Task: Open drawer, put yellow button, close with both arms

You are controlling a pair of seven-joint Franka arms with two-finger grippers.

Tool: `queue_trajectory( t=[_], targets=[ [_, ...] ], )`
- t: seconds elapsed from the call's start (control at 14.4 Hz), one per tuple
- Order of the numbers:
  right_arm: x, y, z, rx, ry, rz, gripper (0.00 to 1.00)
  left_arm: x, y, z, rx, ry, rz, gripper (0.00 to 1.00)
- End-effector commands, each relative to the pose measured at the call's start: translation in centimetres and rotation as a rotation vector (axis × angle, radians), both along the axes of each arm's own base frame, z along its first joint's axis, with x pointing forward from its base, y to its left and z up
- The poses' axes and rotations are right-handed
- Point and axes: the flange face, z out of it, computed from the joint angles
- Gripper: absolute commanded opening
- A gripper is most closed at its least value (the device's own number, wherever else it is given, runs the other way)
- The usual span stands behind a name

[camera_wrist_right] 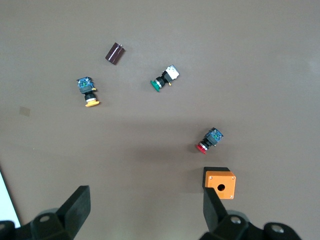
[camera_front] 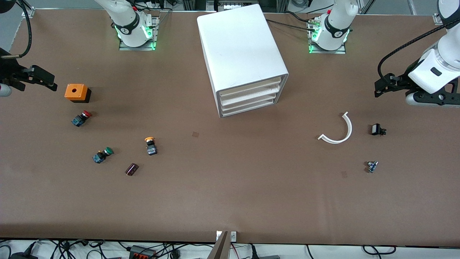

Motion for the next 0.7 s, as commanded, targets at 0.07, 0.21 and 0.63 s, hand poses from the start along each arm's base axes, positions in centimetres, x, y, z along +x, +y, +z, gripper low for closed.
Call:
queue_trajectory(
  t=[0.07,0.21,0.63],
  targets=[
    [-0.8,0.0,0.3,-0.011,-0.004,0.019,1.0,-0.3,0.0,0.7,-0.012,0.002,0.01,1.0],
    [-0.5,0.0,0.1,-0.013,-0.005,0.02,1.0,-0.3,0.0,0.6,-0.012,0.003,0.008,1.0],
    [1.3,3.1,-2.2,0.027,0.009,0.062,1.0,-0.3,-0.2,0.7,-0.012,0.0,0.007,1.0]
  ],
)
